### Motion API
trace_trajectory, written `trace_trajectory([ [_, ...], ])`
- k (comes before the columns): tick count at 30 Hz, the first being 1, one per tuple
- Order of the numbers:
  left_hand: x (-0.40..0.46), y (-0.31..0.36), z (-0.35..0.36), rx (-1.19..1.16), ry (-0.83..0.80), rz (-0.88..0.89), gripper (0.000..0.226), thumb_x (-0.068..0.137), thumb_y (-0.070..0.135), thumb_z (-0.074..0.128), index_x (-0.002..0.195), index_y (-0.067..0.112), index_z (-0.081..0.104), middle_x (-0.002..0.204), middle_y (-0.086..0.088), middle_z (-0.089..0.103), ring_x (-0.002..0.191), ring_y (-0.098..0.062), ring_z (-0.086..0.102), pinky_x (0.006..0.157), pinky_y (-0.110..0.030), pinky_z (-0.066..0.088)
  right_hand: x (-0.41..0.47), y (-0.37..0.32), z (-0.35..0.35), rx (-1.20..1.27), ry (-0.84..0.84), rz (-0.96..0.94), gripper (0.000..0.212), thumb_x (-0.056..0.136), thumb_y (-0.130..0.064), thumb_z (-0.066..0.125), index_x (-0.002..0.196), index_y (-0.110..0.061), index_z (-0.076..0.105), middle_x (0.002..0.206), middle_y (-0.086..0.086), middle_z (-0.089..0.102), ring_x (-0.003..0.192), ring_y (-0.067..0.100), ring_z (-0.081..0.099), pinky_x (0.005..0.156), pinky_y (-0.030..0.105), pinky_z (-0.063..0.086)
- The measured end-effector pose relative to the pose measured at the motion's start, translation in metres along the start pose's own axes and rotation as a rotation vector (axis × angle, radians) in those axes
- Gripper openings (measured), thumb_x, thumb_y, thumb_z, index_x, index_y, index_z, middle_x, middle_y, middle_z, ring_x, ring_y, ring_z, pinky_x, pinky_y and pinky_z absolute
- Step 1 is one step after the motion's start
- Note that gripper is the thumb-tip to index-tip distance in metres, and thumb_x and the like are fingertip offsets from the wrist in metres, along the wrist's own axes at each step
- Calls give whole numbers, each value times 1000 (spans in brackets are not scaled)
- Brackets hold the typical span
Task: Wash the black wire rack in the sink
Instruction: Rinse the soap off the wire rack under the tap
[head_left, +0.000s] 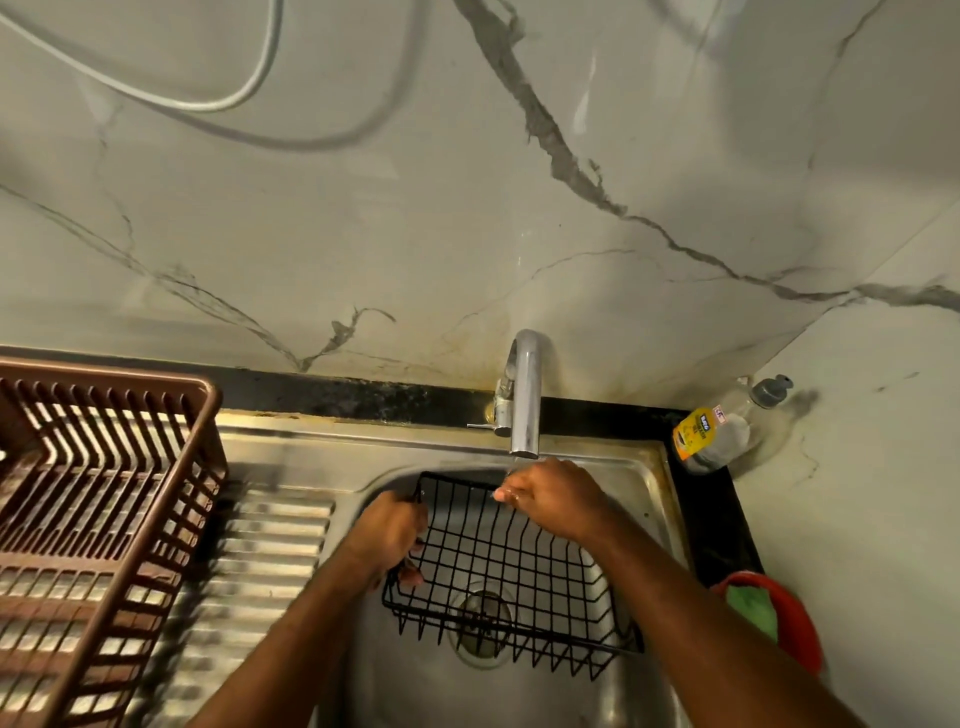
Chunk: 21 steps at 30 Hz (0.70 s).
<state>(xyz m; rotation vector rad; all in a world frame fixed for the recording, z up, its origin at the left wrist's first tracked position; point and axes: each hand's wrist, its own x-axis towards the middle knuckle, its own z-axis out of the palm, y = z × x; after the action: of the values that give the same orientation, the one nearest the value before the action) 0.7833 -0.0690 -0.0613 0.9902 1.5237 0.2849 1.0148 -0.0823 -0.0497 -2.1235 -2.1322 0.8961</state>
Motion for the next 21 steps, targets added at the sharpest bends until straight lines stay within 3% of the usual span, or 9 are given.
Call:
trace_trajectory([
  [4,0,-3,-3,10,41,9,14,101,9,49,97,4,61,99,-24,60,77,-37,61,50,-38,57,-12,36,-6,4,19,107,28,96,-53,56,97,-33,76,96,-12,74,91,9,65,85,32,52],
  [7,-1,-12,-6,20,77,40,16,103,14,48,100,6,62,101,-25,63,74,-37,63,52,-37,57,-27,60,-8,14,72,221,26,94,-48,64,110,-31,77,110,-6,76,101,13,68,91,29,52],
  [11,-4,-30,-12,59,138,111,18,104,13,46,110,10,62,91,-19,66,66,-31,67,55,-36,58,-47,76,12,334,122,340,29,97,-40,65,122,-29,73,113,-4,76,99,11,70,86,27,56],
  [14,-8,-38,-17,16,140,154,22,102,7,45,116,5,62,82,-17,61,58,-28,62,49,-34,55,-69,63,29,672,148,474,32,99,-48,59,121,-28,68,101,3,74,86,20,71,58,28,56],
  [15,-11,-39,-19,-8,147,161,24,102,6,45,118,5,62,81,-17,59,57,-28,61,48,-34,54,-78,56,32,759,139,495,31,98,-50,58,117,-27,68,103,4,73,86,20,71,55,27,54],
  [18,-21,-39,-19,-97,181,166,23,105,8,43,120,10,60,82,-15,57,61,-27,58,51,-36,55,-103,43,43,946,106,472,25,98,-48,59,113,-31,66,112,2,71,97,20,71,66,34,61],
  [21,-32,-35,-19,-172,178,166,21,106,9,43,116,11,61,80,-12,55,62,-25,54,53,-37,54,-117,39,55,1040,168,436,35,100,-31,61,135,-31,58,120,2,67,108,21,67,71,39,64],
])
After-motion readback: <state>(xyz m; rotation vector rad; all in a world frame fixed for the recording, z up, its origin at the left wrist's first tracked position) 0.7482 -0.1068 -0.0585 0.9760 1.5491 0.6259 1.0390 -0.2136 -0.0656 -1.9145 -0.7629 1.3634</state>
